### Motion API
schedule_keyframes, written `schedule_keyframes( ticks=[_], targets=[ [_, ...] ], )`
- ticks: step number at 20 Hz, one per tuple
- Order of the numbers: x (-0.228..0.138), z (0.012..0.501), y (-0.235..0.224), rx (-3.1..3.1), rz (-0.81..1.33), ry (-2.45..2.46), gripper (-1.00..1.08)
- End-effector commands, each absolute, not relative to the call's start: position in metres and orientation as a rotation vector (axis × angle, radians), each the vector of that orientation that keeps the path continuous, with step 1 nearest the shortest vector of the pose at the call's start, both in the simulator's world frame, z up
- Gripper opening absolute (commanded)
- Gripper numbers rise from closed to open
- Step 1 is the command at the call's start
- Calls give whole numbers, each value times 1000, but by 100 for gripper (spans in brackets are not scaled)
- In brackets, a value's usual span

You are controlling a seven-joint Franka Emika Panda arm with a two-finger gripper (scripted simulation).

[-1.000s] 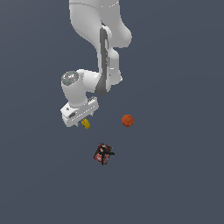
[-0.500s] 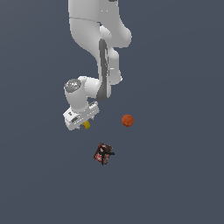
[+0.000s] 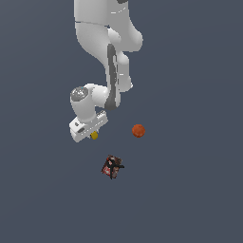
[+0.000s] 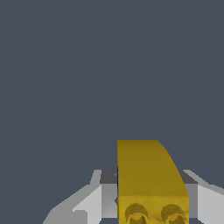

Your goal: Pick up a designated object from a clutter of objects.

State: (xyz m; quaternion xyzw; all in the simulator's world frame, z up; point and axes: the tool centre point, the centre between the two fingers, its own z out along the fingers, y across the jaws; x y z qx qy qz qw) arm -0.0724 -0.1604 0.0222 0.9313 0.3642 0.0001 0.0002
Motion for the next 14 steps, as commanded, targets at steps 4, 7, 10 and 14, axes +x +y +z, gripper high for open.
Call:
schedule_keyframes(
  ticks=[4, 7, 10, 14],
  targets=[
    [-72, 22, -160, 2925, 0, 1145, -100],
    [-72, 24, -159, 2925, 0, 1144, -100],
    [-70, 31, -154, 2925, 0, 1144, -100],
    [-67, 46, -142, 2925, 0, 1144, -100]
  ],
)
